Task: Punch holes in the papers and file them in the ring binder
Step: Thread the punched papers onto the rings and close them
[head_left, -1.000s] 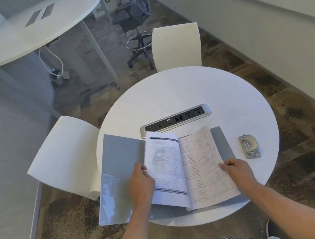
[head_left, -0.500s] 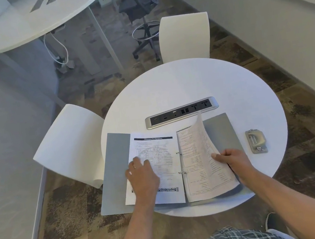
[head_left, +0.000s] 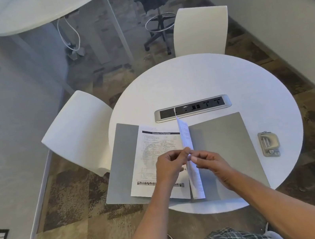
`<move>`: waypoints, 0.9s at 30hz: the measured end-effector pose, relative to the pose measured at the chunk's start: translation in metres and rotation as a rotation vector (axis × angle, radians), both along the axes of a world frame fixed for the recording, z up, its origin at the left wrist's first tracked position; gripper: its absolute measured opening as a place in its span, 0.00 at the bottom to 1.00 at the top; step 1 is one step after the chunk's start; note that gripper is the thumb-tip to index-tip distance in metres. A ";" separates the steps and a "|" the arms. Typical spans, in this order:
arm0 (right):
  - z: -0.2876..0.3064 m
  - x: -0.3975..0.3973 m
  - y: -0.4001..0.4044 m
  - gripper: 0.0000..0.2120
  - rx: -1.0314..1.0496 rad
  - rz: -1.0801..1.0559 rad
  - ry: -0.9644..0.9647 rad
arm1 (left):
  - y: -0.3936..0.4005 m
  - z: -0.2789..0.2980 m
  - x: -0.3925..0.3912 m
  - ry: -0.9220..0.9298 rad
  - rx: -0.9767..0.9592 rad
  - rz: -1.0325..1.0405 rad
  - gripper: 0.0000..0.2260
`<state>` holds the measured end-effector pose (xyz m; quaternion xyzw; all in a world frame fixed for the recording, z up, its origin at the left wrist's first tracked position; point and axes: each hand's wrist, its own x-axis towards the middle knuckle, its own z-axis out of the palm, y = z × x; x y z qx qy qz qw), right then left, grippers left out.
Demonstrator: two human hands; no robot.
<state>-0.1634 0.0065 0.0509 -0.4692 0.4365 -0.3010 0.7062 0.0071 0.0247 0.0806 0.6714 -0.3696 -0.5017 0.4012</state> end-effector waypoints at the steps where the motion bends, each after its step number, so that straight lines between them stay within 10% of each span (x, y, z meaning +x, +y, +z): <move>1: -0.003 0.000 -0.001 0.14 -0.014 0.031 0.008 | 0.000 -0.001 0.004 -0.020 0.008 0.011 0.07; 13: -0.060 0.009 -0.007 0.19 0.008 -0.120 0.121 | 0.000 -0.013 0.088 -0.569 0.091 0.104 0.17; 27: -0.100 0.017 0.008 0.40 -0.454 0.385 0.950 | -0.013 -0.053 0.112 -0.957 0.129 0.028 0.10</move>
